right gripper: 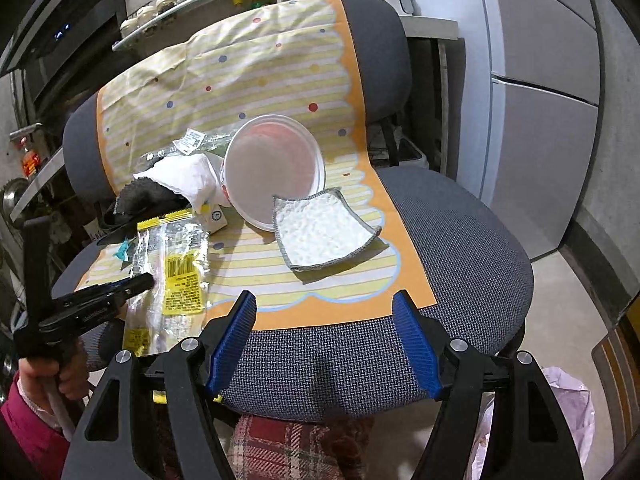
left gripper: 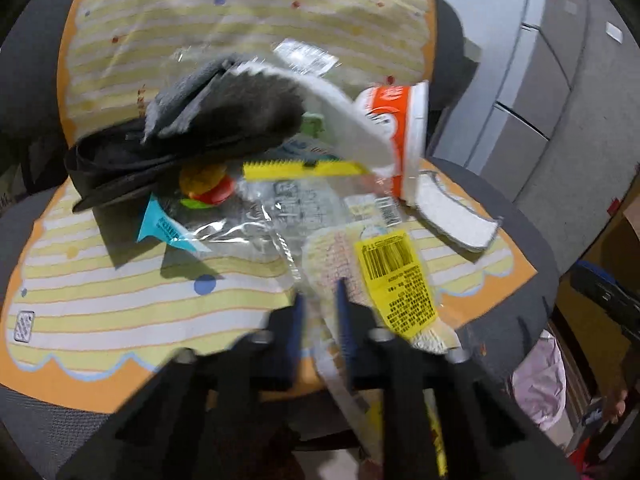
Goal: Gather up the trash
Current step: 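Grasp the white foam tray with the right gripper while the left grasps the snack packet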
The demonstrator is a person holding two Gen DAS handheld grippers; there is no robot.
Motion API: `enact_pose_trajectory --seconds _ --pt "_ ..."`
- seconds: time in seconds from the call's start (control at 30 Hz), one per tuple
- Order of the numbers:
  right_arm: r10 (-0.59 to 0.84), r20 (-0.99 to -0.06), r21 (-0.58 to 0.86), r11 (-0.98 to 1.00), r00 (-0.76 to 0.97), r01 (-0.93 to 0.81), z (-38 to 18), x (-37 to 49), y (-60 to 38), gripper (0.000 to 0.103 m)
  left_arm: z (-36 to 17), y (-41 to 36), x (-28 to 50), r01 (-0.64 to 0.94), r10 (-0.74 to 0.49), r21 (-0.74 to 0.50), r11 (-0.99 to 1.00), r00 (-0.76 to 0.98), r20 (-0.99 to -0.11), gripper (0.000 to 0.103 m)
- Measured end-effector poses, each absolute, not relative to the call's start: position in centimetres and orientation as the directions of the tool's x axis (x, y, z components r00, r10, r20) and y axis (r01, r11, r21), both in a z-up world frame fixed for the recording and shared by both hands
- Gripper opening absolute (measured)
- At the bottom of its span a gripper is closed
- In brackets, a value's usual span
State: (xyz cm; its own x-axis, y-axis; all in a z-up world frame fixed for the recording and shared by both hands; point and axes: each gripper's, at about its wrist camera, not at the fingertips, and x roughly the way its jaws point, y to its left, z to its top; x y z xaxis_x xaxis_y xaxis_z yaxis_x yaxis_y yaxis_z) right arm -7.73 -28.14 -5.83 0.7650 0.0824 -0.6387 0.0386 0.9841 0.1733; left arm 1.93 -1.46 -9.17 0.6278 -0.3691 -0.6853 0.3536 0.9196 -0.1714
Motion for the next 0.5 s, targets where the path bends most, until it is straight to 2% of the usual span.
enact_pose_trajectory --seconds 0.1,0.33,0.5 --pt "0.085 -0.641 0.163 0.986 0.763 0.028 -5.9 -7.3 -28.2 0.071 -7.5 -1.3 0.4 0.366 -0.381 -0.167 0.915 0.656 -0.651 0.000" --pt "0.103 -0.641 0.158 0.987 0.760 0.000 -6.5 -4.1 -28.0 0.071 -2.0 0.5 -2.2 0.358 -0.416 -0.213 0.909 0.746 -0.520 0.000" --pt "0.100 -0.649 0.120 0.992 0.754 -0.028 -7.4 -0.3 -27.6 0.070 -0.9 0.4 -2.0 0.366 -0.432 -0.228 0.902 0.759 -0.487 0.000"
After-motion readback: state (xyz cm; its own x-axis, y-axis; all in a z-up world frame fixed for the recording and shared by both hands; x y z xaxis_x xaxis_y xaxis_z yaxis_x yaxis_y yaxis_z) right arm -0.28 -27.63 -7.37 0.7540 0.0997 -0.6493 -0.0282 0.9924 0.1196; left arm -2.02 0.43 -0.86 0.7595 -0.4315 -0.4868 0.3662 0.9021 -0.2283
